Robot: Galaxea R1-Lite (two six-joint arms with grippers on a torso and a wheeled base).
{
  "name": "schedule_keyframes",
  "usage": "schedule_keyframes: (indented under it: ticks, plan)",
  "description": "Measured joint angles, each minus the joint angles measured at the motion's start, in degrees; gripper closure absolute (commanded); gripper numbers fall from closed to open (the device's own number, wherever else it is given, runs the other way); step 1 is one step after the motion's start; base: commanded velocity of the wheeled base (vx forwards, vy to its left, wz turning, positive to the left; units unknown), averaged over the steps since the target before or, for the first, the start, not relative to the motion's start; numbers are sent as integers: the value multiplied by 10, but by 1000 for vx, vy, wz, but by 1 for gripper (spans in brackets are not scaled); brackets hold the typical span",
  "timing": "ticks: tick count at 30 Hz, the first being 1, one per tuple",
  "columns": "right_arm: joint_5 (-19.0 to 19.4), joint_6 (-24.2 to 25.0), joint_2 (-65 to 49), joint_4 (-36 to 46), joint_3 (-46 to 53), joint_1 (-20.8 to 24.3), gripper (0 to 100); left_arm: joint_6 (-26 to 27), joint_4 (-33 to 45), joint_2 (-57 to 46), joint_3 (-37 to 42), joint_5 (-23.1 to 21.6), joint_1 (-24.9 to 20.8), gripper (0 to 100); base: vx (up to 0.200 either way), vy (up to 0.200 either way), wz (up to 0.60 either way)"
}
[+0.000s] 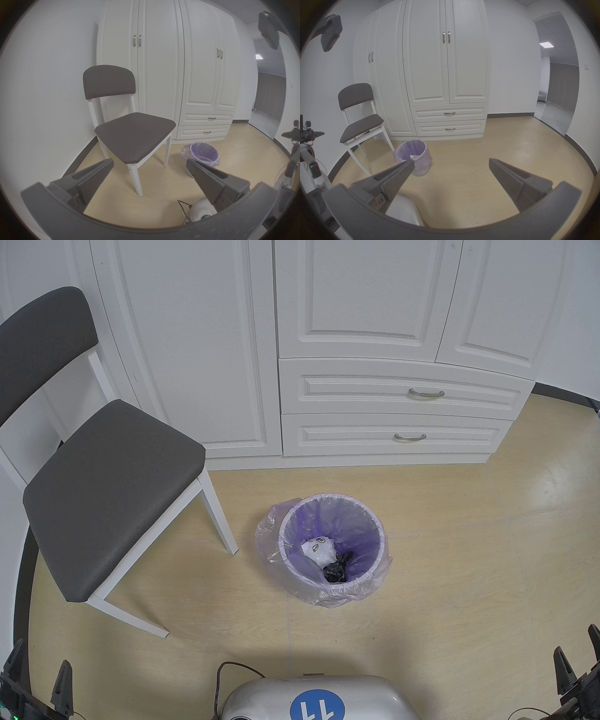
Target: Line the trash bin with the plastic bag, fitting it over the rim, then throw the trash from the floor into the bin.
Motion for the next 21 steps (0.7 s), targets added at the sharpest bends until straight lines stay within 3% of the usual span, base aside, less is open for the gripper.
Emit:
schedule_keyframes:
  ticks: [21]
  plan:
    - [-1, 0, 0, 0, 0, 0, 0, 10, 1, 0, 0, -1, 0, 0, 0, 0, 0]
